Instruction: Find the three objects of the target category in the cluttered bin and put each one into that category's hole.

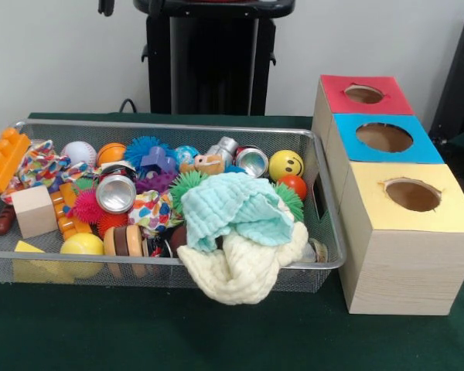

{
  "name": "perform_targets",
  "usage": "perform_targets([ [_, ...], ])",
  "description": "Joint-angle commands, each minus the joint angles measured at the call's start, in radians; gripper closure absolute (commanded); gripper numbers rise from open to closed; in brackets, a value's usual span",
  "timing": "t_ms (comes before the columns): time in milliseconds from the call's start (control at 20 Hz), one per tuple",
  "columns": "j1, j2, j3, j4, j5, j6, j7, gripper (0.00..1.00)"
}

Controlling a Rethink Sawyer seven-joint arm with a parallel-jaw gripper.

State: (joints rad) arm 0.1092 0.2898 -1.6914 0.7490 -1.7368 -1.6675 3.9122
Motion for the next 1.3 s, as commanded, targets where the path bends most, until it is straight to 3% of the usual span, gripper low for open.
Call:
perform_targets([
  [50, -0.010, -0.017, 0.014, -0.144, 0.110, 0.069, 0.386, 0.00],
  [800, -0.001, -0.042, 0.040, -0.125, 0.268, 0.377, 0.456, 0.00],
  [1300, -0.015, -0.021, 0.081, -0.133, 0.297, 0.433, 0.415, 0.00],
])
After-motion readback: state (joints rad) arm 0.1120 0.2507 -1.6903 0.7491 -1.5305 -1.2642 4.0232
